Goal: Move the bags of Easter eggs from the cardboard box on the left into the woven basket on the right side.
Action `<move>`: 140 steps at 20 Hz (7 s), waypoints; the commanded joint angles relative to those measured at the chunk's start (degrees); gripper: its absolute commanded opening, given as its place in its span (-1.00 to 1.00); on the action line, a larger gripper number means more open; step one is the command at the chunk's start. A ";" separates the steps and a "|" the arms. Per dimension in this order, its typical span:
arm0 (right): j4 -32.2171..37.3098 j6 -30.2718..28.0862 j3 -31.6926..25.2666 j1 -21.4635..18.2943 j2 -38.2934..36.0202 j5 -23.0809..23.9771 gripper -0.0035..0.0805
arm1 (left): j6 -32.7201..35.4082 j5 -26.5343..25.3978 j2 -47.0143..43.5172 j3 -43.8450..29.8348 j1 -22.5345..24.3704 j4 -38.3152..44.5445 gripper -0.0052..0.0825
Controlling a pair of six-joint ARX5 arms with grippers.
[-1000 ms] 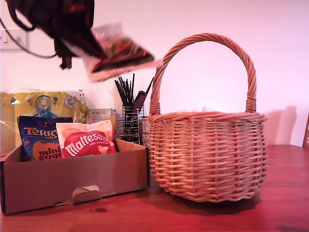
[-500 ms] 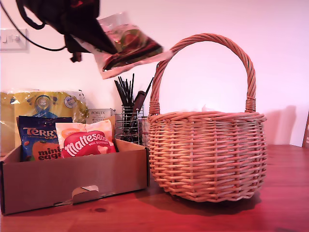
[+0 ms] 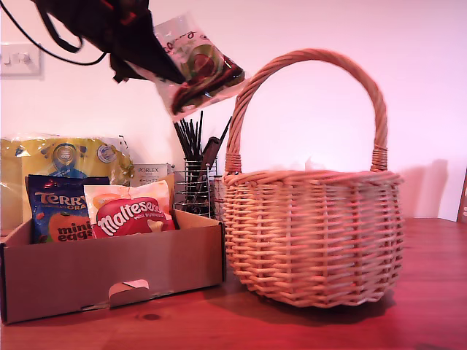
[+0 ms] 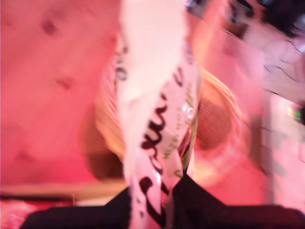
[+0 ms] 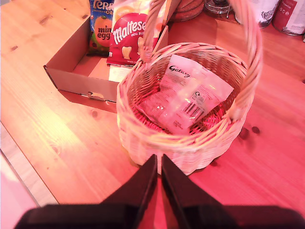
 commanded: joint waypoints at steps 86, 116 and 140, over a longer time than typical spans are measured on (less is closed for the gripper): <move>10.25 1.75 0.98 0.07 4.85 6.03 -0.95 | -18.91 -41.59 13.81 39.04 -3.87 -12.98 -0.93; 10.45 1.60 0.98 0.07 4.85 8.85 -0.95 | -5.62 -7.98 -15.41 -29.97 8.57 28.00 -0.92; 10.08 1.60 0.98 0.11 5.16 7.52 -0.95 | 7.19 -15.80 2.29 -22.71 13.49 34.75 0.50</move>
